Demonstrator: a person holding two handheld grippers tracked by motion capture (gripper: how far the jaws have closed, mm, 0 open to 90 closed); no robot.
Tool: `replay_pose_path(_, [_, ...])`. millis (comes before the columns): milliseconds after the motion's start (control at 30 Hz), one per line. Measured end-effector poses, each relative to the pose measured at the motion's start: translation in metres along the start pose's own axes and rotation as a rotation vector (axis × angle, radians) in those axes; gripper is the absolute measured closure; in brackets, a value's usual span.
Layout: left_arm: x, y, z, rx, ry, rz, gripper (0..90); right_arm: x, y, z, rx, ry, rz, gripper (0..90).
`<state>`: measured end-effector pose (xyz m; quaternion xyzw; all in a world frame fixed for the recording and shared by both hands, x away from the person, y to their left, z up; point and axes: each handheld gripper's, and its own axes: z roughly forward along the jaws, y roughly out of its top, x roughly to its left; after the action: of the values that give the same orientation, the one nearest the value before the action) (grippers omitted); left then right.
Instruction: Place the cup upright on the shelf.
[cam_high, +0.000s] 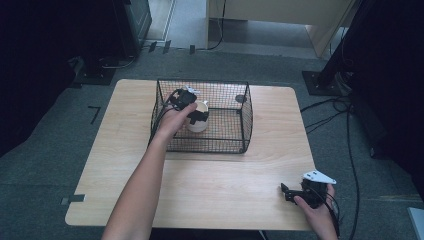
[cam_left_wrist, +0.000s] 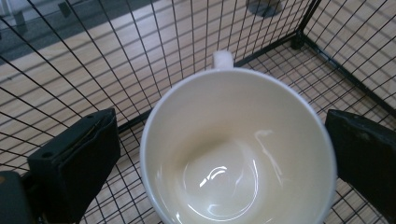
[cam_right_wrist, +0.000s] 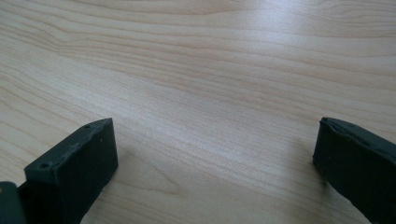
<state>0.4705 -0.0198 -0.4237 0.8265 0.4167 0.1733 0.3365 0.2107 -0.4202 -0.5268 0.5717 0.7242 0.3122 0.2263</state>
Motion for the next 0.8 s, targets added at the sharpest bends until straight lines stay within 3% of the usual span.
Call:
replay_pose_path(133, [0.003, 0.003, -0.014, -0.040, 0.009, -0.011, 0.0, 0.000, 0.000, 0.000, 0.000, 0.000, 0.000, 0.0])
replay_pose_path(367, [0.009, 0.007, -0.041, -0.120, -0.018, -0.048, 0.0, 0.000, 0.000, 0.000, 0.000, -0.001, -0.001, 0.0])
replay_pose_path(800, [-0.012, 0.006, -0.094, -0.203, -0.021, -0.003, 0.0, 0.000, 0.000, 0.000, 0.000, -0.002, -0.003, 0.0])
